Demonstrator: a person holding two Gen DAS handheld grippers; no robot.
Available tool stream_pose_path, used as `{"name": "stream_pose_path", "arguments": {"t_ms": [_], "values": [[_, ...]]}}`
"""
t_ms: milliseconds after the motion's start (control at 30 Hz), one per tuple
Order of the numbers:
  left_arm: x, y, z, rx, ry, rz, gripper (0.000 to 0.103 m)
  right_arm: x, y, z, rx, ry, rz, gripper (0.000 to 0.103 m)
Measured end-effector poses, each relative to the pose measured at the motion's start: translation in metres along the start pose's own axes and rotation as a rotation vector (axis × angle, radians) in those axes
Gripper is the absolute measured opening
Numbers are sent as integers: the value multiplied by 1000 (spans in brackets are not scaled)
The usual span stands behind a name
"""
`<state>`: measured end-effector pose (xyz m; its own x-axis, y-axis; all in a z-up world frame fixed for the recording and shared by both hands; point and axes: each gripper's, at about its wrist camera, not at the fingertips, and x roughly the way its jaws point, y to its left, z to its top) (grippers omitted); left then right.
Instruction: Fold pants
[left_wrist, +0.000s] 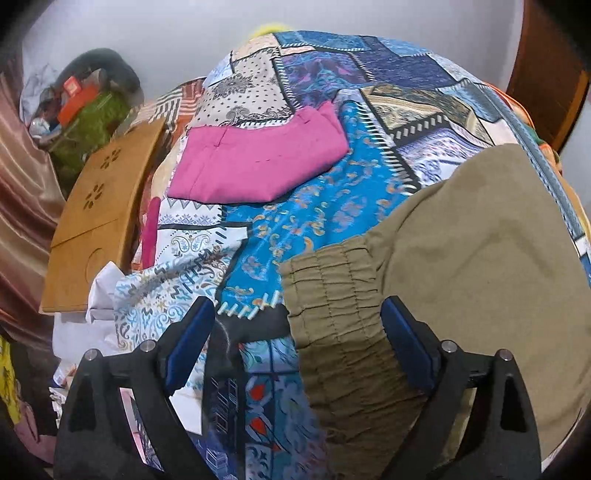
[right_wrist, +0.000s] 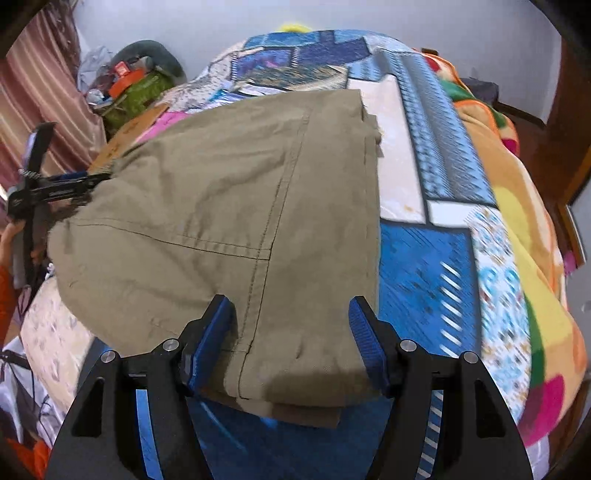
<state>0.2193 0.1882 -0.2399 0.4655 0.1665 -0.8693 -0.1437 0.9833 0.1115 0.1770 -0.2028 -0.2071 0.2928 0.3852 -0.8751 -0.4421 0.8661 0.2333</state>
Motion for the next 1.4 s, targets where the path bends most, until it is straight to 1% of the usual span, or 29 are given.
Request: {"name": "stream_pose_path", "arguments": {"t_ms": [100,200,300,400,467,633,733,800,933,1067,1100,1133,1200,1267,1367,1400], "values": [[-2,2,0,0,-3,0,93,4,10,4,-20,-17,-7,62],[-15,5,-2,-49,2,-28,92,3,10,2,-13,-23,-10,62],[-42,9,-10,-115,-36,-88,92,-2,7,-4,0,-32,-6,63],[-72,10,-27,-180,-65,-162,92,-11,5,-9,1,-47,-14,63],[-88,6,-42,-194,-65,-210,92,-14,5,-11,3,-49,-8,63],[-107,-6,-74,-207,-40,-251,92,-23,10,-17,-21,-51,-37,63],[-108,-12,-91,-233,-11,-289,92,-30,19,-12,-65,-67,-72,63],[-108,-18,-101,-252,8,-332,92,-35,29,-7,-99,-89,-75,63],[-104,-28,-114,-280,34,-414,92,-38,55,11,-154,-144,-42,63],[-91,-31,-118,-328,76,-486,92,-27,83,27,-209,-170,-12,63],[-86,-29,-119,-359,90,-514,92,-25,88,28,-223,-168,-12,63],[-83,-27,-119,-386,100,-525,92,-20,94,31,-240,-169,-10,63],[-77,-22,-119,-443,99,-555,92,-8,105,34,-275,-162,-13,63],[-73,-19,-118,-472,98,-579,92,3,110,35,-292,-140,-17,63],[-60,-10,-117,-570,93,-644,95,24,110,30,-305,-49,-8,63],[-55,-8,-116,-600,96,-662,96,25,108,28,-298,-52,5,64]]}}
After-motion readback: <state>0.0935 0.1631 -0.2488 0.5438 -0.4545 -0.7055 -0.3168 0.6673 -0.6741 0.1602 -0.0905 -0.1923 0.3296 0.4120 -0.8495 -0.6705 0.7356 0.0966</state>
